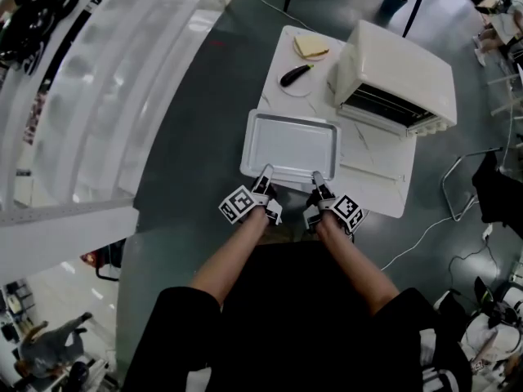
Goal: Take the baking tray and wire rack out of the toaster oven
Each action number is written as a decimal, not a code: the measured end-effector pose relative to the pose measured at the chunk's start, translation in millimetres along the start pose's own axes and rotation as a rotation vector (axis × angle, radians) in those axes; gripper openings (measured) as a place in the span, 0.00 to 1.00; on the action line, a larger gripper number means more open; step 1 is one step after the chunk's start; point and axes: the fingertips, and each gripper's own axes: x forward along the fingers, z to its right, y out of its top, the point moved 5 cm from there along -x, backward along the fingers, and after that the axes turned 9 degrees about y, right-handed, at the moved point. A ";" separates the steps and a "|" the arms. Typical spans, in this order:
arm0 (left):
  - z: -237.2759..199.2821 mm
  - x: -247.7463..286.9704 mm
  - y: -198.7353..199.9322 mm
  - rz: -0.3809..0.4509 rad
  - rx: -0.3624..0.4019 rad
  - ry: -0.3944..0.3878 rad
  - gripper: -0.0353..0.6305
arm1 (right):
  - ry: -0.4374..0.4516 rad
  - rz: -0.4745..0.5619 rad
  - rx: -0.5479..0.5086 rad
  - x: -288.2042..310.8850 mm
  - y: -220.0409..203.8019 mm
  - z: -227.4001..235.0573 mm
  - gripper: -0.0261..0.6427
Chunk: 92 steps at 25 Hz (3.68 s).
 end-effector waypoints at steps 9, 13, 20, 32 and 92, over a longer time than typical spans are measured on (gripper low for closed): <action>-28.9 7.5 17.3 -0.022 -0.005 0.042 0.21 | -0.045 -0.023 -0.002 24.0 -18.7 20.0 0.24; -42.0 16.5 17.9 -0.034 -0.003 0.074 0.22 | -0.079 -0.024 0.009 31.9 -20.1 34.4 0.24; -57.6 38.4 18.5 -0.079 0.004 0.133 0.23 | -0.129 -0.037 0.018 46.0 -12.9 51.8 0.25; -75.4 54.1 11.1 -0.397 0.138 0.322 0.25 | -0.251 -0.182 -0.050 44.4 -13.7 71.8 0.27; 77.9 -40.3 -19.7 -0.268 0.248 -0.114 0.14 | -0.121 -0.094 -0.304 -63.6 77.9 -57.5 0.14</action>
